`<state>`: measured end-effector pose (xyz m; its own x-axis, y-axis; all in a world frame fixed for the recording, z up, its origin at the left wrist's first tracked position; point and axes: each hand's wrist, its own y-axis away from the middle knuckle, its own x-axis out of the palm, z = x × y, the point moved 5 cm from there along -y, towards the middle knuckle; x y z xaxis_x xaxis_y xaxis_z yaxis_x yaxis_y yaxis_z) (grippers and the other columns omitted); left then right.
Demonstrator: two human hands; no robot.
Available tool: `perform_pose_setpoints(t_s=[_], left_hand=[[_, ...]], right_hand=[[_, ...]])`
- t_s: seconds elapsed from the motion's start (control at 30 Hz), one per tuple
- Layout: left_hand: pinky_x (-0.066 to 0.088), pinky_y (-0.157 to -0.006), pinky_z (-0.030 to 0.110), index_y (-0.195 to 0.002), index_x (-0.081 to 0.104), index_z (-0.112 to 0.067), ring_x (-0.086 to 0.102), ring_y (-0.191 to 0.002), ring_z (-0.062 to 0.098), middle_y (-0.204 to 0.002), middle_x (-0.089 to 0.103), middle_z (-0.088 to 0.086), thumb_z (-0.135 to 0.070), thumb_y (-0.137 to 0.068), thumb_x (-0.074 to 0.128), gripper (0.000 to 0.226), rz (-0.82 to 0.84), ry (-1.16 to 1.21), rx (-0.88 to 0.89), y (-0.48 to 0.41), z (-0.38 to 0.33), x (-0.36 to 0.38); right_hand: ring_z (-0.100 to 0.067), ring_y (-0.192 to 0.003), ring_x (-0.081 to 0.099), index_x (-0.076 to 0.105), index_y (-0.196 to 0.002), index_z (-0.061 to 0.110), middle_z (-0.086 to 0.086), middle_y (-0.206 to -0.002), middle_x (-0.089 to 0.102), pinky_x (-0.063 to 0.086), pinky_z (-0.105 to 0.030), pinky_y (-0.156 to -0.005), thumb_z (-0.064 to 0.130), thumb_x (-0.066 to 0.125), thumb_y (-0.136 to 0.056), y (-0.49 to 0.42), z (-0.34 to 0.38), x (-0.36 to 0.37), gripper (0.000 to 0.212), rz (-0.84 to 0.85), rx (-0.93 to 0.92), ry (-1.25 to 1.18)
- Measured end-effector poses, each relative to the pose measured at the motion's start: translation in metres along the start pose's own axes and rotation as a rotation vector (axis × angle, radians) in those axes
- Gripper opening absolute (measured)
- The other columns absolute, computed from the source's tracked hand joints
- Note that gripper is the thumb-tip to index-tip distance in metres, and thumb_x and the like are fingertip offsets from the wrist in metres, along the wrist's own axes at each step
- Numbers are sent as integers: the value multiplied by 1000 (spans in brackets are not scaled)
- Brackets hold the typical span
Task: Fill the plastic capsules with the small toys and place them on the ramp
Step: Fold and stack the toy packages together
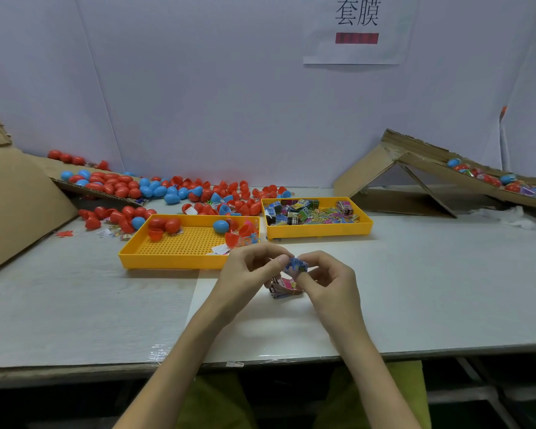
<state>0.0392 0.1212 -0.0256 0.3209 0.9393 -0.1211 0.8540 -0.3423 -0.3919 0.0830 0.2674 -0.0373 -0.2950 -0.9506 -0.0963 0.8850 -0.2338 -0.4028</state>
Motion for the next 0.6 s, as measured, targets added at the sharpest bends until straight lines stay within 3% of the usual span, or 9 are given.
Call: perform_pose_setpoints(t_s=[0.1,0.23,0.37,0.6], left_hand=[[52,-60,21,-89,77,-24,63,-67,9,-82,72,-5,-20,-90,71,8,2,-31,-5,0,2,-1],[56,-62,24,-96,75,-16,66,-67,15,-81,73,2,-13,-95,66,10,20,11,-48,-1,5,0],[54,-63,20,-86,79,-28,67,-68,12,-79,73,0,-9,-95,66,24,23,28,-34,0,2,1],[54,-62,21,-84,78,-20,65,-67,16,-76,71,5,-12,-95,65,19,15,43,-46,0,3,-1]], right_hand=[[-6,-57,61,70,-81,28,12,-65,66,43,-12,-51,3,76,-83,0,1,-3,26,-45,-27,20],[-9,-59,60,69,-81,28,8,-72,67,43,-14,-53,-1,77,-80,1,5,-4,30,-73,-84,34],[-15,-62,63,67,-80,33,4,-74,67,43,-14,-54,-1,77,-80,2,7,-4,36,-77,-103,40],[-7,-56,60,71,-82,24,8,-67,67,42,-13,-52,16,76,-86,2,6,1,11,-21,-63,16]])
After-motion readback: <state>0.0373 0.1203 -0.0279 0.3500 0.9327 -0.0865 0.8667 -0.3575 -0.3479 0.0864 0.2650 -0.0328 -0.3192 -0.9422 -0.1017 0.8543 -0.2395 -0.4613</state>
